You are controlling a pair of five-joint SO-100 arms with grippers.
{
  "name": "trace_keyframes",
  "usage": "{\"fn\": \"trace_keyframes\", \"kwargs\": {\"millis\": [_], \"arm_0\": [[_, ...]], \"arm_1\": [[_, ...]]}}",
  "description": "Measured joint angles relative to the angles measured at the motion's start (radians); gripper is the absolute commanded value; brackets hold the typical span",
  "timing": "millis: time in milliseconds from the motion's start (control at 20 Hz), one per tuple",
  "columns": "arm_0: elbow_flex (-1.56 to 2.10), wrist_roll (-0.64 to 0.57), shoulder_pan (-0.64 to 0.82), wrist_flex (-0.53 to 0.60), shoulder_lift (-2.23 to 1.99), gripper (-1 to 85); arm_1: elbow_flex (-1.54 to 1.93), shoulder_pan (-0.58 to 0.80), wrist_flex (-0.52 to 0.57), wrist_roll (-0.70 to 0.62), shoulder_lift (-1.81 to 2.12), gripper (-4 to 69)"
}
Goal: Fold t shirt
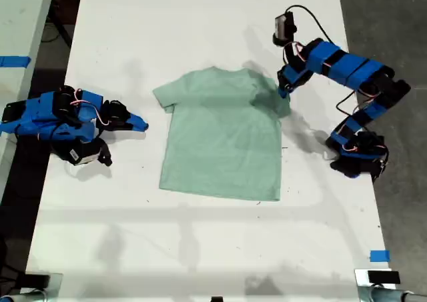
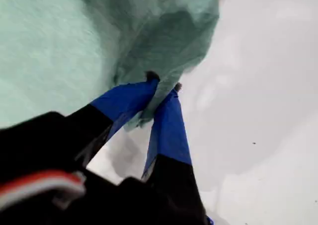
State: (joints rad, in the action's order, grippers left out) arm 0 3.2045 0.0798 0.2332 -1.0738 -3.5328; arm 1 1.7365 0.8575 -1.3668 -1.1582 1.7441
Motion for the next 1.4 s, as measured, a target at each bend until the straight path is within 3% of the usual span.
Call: {"fn": "trace_keyframes", "kwargs": {"millis": [200, 250, 350, 500, 600, 850, 1100, 1300, 1400], "arm_0": [[0.000, 0.000, 0.005, 0.000, 0.000, 0.0], [0.000, 0.000, 0.005, 0.000, 0.000, 0.0], [0.000, 0.000, 0.005, 0.000, 0.000, 0.0], [0.000, 0.000, 0.005, 0.000, 0.000, 0.0], [0.000, 0.006, 0.005, 0.000, 0.000, 0.0], [0.000, 0.009, 0.005, 0.000, 0.000, 0.0], [0.000, 0.017, 0.005, 0.000, 0.000, 0.1], [0.000, 0.017, 0.005, 0.000, 0.000, 0.0], [0.000, 0.017, 0.005, 0.000, 0.000, 0.0]], "arm_1": [[-0.377, -0.219, -0.025, 0.179, -0.207, -0.8], [-0.413, -0.267, 0.021, 0.229, -0.270, 5.1], [-0.453, -0.337, 0.126, 0.314, -0.410, 31.6], [-0.541, -0.357, 0.133, 0.377, -0.586, 25.5], [-0.574, -0.350, 0.060, 0.379, -0.563, 23.8], [-0.485, -0.336, -0.140, 0.345, -0.066, 22.1], [0.374, -0.334, -0.054, 0.505, 0.871, 3.7], [1.097, -0.451, -0.074, 0.683, 1.643, 1.7], [1.190, -0.479, -0.083, 0.729, 1.709, 1.7]]}}
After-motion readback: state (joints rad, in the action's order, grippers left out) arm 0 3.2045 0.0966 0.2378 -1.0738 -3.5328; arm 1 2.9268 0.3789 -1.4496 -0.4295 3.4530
